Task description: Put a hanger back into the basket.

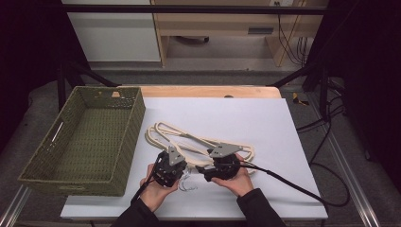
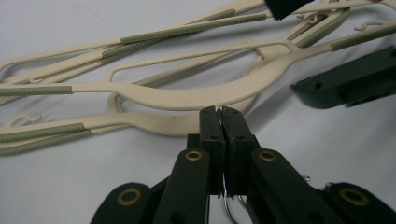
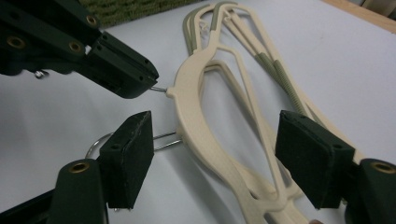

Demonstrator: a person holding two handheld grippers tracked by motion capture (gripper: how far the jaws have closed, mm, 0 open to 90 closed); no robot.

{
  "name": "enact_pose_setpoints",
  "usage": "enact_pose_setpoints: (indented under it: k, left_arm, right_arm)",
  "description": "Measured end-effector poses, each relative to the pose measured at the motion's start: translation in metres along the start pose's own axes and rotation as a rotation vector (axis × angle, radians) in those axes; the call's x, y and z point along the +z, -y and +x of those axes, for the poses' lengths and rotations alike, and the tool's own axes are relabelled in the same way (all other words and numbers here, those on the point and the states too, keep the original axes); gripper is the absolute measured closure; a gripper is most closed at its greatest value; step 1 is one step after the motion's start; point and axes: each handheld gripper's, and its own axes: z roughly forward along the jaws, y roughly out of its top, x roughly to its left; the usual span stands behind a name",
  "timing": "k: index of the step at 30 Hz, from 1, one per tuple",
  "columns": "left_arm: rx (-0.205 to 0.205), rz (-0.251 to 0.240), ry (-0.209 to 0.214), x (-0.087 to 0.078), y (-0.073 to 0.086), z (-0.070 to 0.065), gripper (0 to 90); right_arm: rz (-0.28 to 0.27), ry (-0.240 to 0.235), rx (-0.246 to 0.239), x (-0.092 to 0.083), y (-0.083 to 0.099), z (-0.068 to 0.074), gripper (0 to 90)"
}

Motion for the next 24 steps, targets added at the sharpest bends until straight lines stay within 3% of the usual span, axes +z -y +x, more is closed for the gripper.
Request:
enact_pose_setpoints:
  k: [7, 13, 16, 19, 24]
  left_arm:
    - [0.011, 0.001, -0.007, -0.001, -0.002, -0.003, 87.7]
    - [0.027, 0.008, -0.004, -0.002, -0.003, -0.005, 87.7]
    - [0.034, 0.011, -0.003, -0.003, -0.003, -0.006, 87.7]
    - [0.033, 0.01, -0.003, -0.003, -0.003, -0.007, 87.7]
    - [0.045, 0.014, 0.0, -0.005, -0.004, -0.006, 87.5]
  right_arm:
    - [0.045, 0.025, -0.039, 0.015, 0.005, 0.001, 38.6]
    - [0.08, 0.019, -0.083, 0.024, 0.006, 0.004, 47.6]
    - [0.105, 0.032, -0.117, 0.03, 0.007, 0.007, 55.8]
    - [0.116, 0.015, -0.13, 0.032, 0.009, 0.008, 64.2]
    - [0.113, 0.015, -0.216, 0.031, 0.009, 0.01, 68.8]
